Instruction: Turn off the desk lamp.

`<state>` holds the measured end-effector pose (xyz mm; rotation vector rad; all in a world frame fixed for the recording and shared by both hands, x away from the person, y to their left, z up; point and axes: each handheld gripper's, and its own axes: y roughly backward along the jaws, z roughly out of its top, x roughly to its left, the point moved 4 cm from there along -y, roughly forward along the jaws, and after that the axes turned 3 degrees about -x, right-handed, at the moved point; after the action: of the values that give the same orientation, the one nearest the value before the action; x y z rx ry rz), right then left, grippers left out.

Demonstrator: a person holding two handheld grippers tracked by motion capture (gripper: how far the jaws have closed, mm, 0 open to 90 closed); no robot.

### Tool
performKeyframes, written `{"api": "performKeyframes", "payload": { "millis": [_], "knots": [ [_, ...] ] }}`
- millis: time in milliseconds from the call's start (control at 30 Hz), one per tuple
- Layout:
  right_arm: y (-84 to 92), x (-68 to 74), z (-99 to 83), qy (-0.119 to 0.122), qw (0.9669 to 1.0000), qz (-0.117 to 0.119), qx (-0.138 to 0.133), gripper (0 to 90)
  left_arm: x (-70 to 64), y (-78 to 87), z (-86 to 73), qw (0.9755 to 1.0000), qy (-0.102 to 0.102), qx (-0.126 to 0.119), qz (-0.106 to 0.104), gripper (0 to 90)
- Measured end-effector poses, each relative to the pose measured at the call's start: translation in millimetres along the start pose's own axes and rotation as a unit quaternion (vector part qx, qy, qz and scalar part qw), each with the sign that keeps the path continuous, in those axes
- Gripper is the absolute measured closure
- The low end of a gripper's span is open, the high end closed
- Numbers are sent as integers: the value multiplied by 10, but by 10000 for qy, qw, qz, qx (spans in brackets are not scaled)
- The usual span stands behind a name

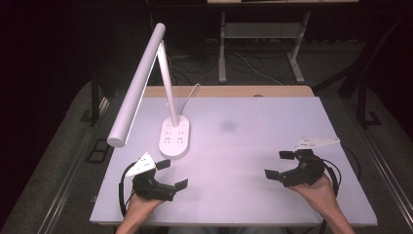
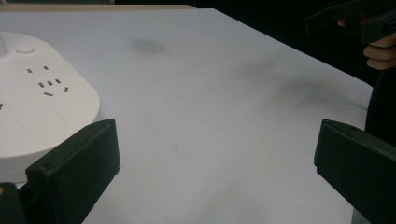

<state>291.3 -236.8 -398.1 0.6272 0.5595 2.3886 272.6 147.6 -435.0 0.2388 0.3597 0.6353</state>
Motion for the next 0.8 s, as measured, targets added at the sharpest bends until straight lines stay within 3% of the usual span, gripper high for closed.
{"api": "performKeyframes", "payload": {
  "millis": [800],
  "knots": [
    [-312, 118, 444, 289, 9993, 166, 153, 7, 5, 7, 5, 10000, 14, -16, -31, 0]
  ]
}}
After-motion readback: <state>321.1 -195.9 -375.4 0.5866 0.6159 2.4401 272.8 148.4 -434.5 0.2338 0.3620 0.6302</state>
